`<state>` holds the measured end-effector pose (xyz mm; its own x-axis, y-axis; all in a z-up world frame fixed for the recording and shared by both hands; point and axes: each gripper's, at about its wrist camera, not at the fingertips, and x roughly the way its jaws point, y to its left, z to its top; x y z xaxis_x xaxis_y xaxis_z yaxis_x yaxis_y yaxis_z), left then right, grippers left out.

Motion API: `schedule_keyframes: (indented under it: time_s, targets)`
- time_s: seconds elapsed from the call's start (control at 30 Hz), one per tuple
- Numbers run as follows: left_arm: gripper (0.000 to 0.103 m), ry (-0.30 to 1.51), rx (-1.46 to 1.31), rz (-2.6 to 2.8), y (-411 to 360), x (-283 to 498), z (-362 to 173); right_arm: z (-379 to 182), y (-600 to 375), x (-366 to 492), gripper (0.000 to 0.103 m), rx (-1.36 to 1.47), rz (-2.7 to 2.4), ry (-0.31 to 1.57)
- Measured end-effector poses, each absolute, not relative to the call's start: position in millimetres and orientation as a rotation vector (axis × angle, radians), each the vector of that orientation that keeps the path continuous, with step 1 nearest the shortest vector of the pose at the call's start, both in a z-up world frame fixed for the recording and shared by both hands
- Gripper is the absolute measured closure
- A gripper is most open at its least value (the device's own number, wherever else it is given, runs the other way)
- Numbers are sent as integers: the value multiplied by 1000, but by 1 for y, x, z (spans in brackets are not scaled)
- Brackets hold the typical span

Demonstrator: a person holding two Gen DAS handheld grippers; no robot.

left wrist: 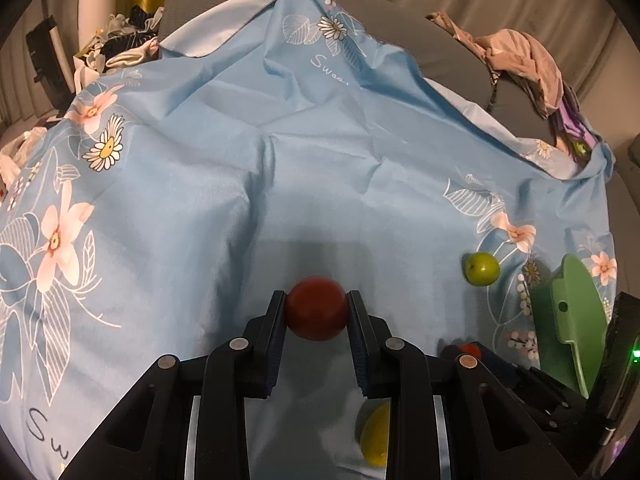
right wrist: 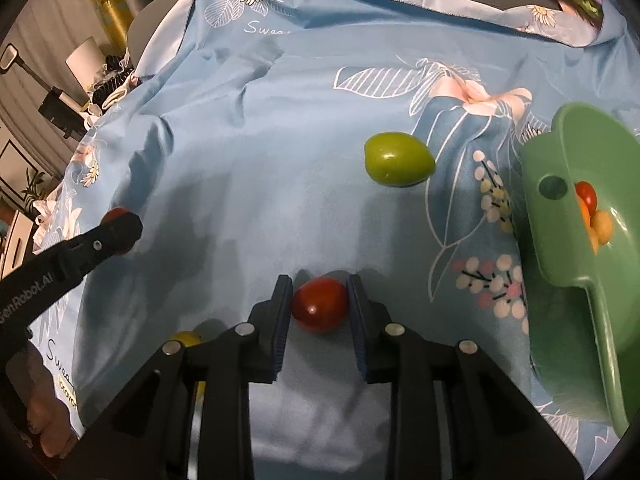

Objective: Organize fruits
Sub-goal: 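Lift both red tomatoes and carry them over the green bowl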

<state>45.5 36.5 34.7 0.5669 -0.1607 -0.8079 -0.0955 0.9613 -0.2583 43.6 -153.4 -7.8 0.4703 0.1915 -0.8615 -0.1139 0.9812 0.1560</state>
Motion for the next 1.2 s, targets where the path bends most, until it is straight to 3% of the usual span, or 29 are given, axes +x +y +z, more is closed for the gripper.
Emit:
schedule_keyframes:
  time_s: [0.53, 1.2]
  targets:
    - [74, 924, -278, -71, 27, 33, 50, -2, -153, 40, 76, 106, 199, 1054]
    - [74, 778, -178, -222, -32, 0, 97, 85, -223, -7, 75, 226, 146, 746]
